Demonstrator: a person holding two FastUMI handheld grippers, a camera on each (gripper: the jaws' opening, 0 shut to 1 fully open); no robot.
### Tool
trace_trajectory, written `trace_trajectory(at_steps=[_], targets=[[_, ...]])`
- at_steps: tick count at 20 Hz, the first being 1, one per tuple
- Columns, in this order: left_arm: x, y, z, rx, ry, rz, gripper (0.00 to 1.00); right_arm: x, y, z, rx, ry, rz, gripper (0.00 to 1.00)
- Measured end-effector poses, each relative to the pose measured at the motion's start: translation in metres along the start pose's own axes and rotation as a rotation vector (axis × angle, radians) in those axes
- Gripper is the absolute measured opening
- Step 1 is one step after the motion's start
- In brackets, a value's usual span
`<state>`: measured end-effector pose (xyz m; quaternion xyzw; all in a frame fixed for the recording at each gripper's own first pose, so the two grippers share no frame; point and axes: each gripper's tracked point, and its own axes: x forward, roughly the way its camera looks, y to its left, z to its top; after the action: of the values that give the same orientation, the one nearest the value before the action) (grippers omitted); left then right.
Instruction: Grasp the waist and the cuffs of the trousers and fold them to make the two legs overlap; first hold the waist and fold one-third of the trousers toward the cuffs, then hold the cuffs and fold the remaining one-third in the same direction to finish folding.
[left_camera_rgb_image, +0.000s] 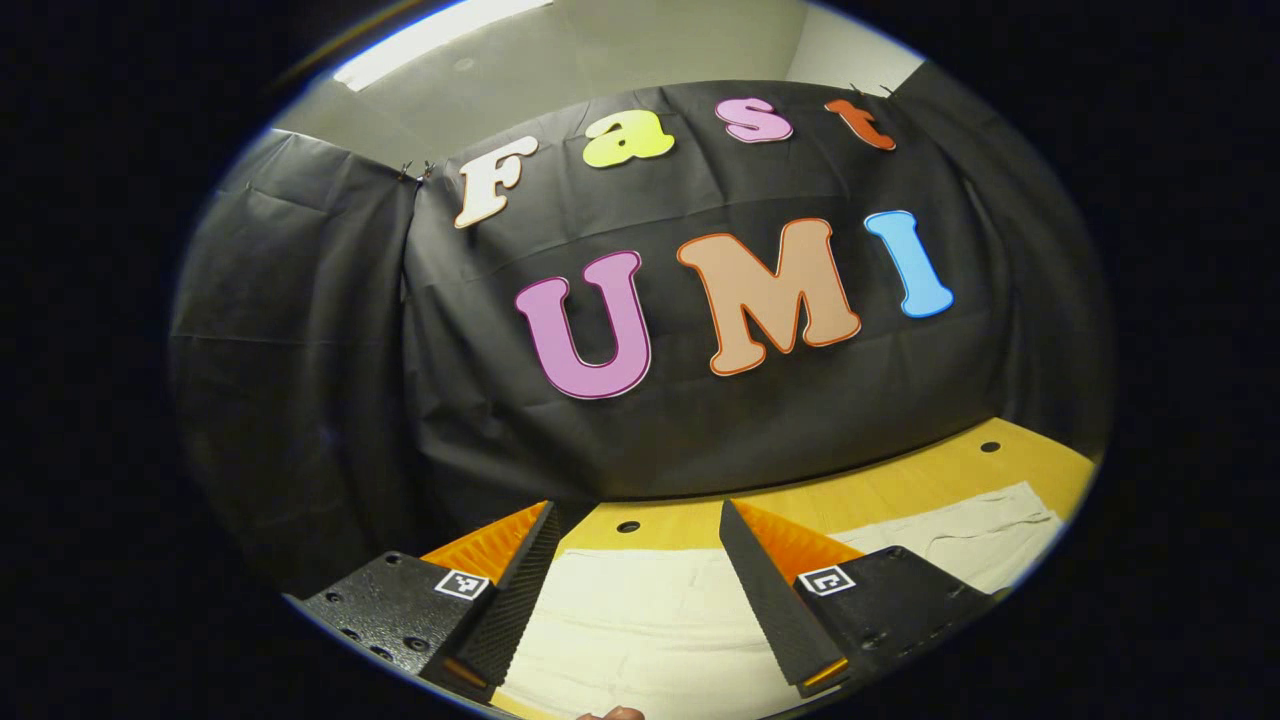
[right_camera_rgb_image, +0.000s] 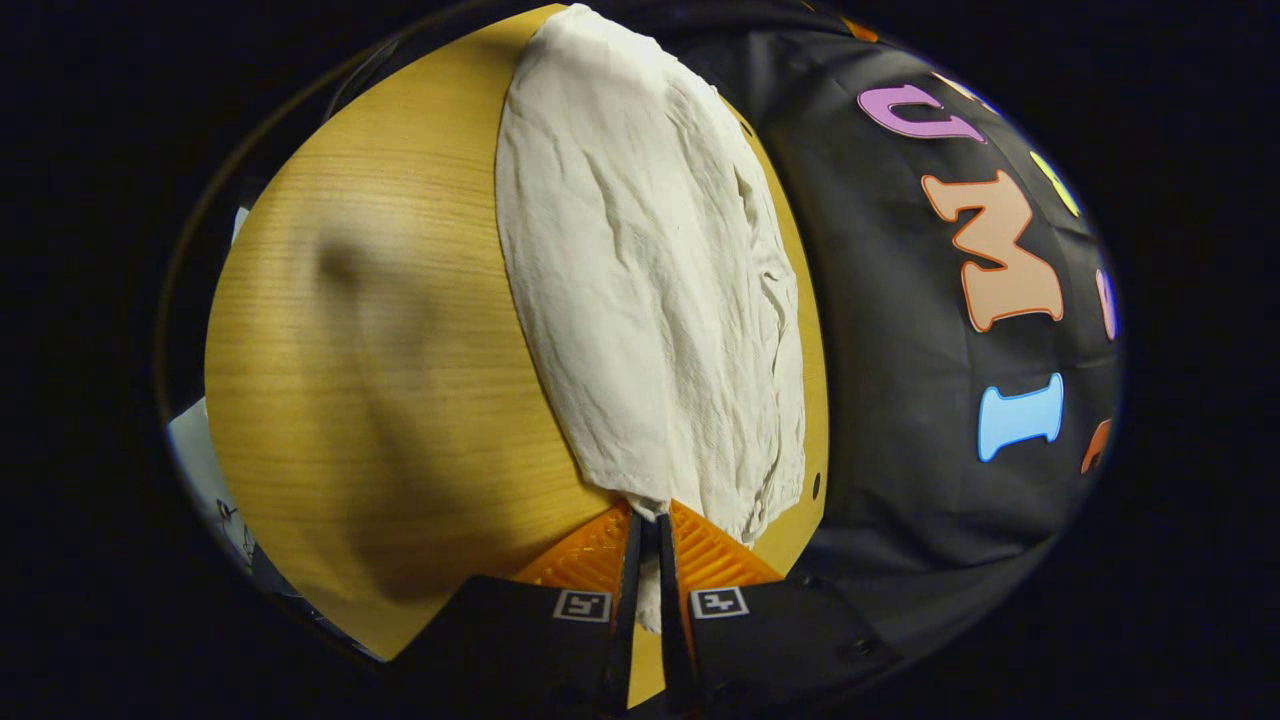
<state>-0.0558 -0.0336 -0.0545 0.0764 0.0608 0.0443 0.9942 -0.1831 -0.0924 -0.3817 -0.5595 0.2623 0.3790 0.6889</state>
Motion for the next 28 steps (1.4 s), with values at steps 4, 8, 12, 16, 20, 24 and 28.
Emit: trace_trajectory(at_steps=[4, 8, 12, 16, 20, 24, 28], targets=[[0.015, 0.012, -0.011, 0.040, -0.009, -0.043, 0.95, 0.004, -0.002, -0.004, 0.077, 0.043, 0.010, 0.10], [0.026, 0.050, -0.038, 0.122, 0.014, -0.062, 0.96, 0.006, -0.002, -0.003, 0.047, 0.066, -0.049, 0.09], [0.029, 0.102, -0.072, 0.218, 0.067, -0.047, 0.96, 0.007, -0.003, -0.005, 0.068, 0.096, -0.075, 0.09], [0.025, 0.151, -0.112, 0.323, 0.139, -0.032, 0.97, 0.007, -0.003, -0.005, 0.112, 0.103, -0.051, 0.09], [0.017, 0.183, -0.152, 0.464, 0.198, -0.073, 0.96, 0.009, -0.003, -0.005, 0.119, 0.109, -0.027, 0.09], [0.005, 0.204, -0.199, 0.604, 0.283, -0.152, 0.96, 0.009, -0.003, -0.006, 0.127, 0.117, -0.031, 0.09], [-0.015, 0.217, -0.251, 0.777, 0.379, -0.251, 0.97, 0.010, -0.003, -0.006, 0.120, 0.120, -0.036, 0.09]])
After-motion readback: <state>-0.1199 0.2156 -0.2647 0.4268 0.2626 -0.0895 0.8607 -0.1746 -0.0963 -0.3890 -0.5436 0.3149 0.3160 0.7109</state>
